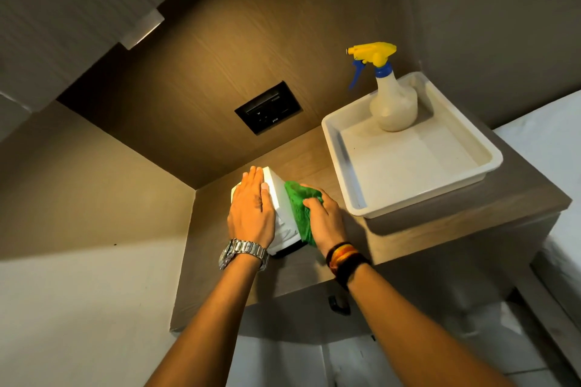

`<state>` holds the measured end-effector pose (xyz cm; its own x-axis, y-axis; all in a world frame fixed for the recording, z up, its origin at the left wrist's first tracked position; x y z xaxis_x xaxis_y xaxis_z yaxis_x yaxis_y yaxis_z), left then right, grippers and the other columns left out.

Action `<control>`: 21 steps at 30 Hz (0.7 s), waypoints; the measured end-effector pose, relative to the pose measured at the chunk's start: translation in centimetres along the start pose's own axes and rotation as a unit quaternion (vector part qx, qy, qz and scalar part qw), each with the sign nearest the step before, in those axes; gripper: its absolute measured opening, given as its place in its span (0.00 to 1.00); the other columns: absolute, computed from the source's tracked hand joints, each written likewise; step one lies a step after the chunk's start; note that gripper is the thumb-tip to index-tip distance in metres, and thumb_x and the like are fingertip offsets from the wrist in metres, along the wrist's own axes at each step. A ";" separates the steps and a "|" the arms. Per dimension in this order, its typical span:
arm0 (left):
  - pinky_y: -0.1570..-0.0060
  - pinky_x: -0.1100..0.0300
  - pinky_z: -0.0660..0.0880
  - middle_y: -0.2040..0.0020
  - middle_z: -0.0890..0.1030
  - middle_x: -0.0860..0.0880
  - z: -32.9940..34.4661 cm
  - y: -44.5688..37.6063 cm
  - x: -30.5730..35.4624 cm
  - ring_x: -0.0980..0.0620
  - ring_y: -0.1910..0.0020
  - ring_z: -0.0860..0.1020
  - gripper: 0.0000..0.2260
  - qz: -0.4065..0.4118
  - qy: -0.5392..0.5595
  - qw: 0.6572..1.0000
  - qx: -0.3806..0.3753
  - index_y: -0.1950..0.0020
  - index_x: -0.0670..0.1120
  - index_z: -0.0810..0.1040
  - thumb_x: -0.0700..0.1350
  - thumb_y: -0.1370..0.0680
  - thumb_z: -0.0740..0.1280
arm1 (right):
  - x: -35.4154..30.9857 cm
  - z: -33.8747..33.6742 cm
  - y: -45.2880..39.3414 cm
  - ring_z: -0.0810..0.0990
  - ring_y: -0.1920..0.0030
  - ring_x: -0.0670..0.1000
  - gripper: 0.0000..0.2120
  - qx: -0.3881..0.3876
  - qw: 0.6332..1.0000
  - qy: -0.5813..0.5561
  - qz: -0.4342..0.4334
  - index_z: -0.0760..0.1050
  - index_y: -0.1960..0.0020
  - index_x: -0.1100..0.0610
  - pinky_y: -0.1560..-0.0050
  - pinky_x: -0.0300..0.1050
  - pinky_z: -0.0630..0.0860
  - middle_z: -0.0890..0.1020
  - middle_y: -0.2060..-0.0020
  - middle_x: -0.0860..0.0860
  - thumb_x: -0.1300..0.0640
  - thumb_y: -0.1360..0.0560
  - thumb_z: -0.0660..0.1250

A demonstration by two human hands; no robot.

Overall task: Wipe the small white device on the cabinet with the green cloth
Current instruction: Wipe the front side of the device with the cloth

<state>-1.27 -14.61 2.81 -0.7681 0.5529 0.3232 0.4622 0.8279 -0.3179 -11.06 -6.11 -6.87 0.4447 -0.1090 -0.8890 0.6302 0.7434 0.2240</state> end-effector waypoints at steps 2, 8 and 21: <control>0.23 0.52 0.57 0.22 0.67 0.50 0.0 -0.1 0.0 0.52 0.22 0.63 0.20 0.003 -0.001 1.000 -0.001 0.22 0.48 0.67 0.48 0.15 0.55 | -0.7 1.4 -1.5 0.82 0.44 0.51 0.18 -0.007 1.000 -0.003 0.008 0.81 0.40 0.47 0.47 0.41 0.79 0.85 0.46 0.47 0.57 0.25 0.61; 0.24 0.57 0.55 0.22 0.67 0.50 0.2 -0.2 -0.3 0.52 0.22 0.62 0.21 0.018 -0.009 1.000 -0.005 0.23 0.47 0.68 0.49 0.15 0.54 | 0.2 2.6 1.3 0.70 0.27 0.46 0.26 -0.054 0.988 0.079 -0.118 0.63 0.22 0.44 0.30 0.46 0.74 0.69 0.24 0.45 0.48 0.21 0.57; 0.22 0.53 0.55 0.21 0.65 0.47 -0.3 -0.3 0.5 0.50 0.21 0.61 0.21 0.032 -0.011 0.999 -0.032 0.22 0.44 0.65 0.47 0.15 0.54 | -2.0 0.0 7.5 0.62 0.21 0.48 0.36 -0.089 0.932 0.300 -0.184 0.55 0.19 0.48 0.22 0.49 0.62 0.63 0.20 0.47 0.67 0.23 0.61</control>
<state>-1.60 -14.55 3.36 -0.7449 0.6039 0.2835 0.5382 0.7951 -0.2795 -7.26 -0.30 -3.40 -0.2500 -0.0285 -0.9678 0.5309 0.8319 -0.1616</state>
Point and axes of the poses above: each hand's wrist, its own y-axis away from the middle knuckle, its own z-axis out of the palm, x = y × z, the point moved 6 cm from there along -y, towards the middle knuckle
